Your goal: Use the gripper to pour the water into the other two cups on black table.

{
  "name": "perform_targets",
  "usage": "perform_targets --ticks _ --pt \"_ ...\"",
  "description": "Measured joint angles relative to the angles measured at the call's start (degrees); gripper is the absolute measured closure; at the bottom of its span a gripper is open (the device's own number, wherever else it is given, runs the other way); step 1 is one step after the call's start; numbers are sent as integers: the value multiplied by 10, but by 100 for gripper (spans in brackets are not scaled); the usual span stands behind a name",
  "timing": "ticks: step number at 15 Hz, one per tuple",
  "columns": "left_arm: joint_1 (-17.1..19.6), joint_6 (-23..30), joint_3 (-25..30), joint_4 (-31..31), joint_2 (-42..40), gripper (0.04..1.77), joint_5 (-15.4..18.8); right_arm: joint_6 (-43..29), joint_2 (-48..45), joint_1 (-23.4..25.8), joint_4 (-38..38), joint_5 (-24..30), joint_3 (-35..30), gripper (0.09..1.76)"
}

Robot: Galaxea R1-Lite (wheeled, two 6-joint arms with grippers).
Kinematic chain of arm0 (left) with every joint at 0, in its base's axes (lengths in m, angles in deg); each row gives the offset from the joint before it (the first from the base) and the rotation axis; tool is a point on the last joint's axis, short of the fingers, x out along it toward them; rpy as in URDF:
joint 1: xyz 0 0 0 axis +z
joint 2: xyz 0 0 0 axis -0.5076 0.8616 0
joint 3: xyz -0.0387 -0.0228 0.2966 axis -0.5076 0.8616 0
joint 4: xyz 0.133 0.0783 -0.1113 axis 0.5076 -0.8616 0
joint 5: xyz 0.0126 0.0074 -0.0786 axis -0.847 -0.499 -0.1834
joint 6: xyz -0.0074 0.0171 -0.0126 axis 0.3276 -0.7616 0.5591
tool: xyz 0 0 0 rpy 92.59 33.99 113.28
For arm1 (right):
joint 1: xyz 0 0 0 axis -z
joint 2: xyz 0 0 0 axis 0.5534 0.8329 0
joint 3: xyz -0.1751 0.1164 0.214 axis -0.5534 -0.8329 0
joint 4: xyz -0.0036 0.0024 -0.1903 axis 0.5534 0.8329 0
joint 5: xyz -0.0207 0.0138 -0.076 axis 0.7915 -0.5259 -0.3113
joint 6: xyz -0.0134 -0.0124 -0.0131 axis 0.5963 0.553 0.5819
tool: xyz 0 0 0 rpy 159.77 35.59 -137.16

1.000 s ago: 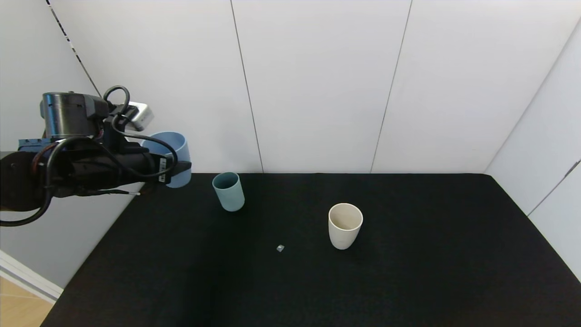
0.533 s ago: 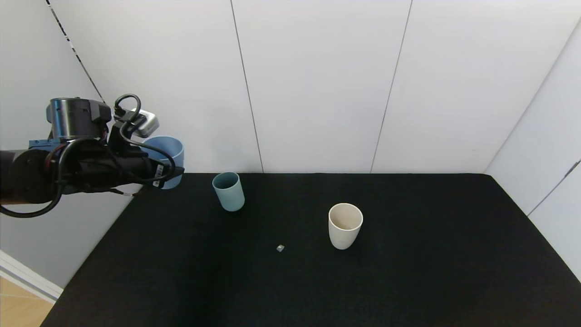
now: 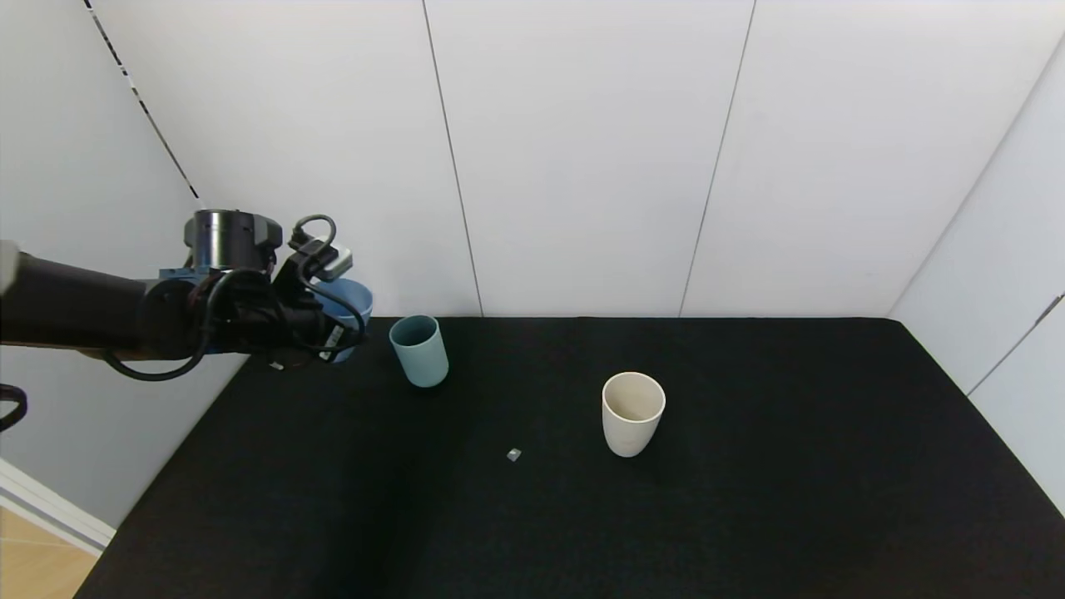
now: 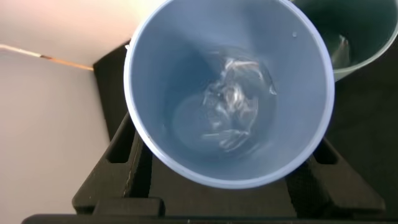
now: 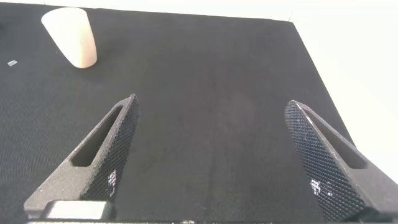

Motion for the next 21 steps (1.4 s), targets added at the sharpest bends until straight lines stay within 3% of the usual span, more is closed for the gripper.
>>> perform_targets --ticks 7,21 --pt "-38 -59 -16 1 39 62 -82 0 0 0 0 0 0 14" --pt "-53 -130 -55 -4 50 62 -157 0 0 0 0 0 0 14"
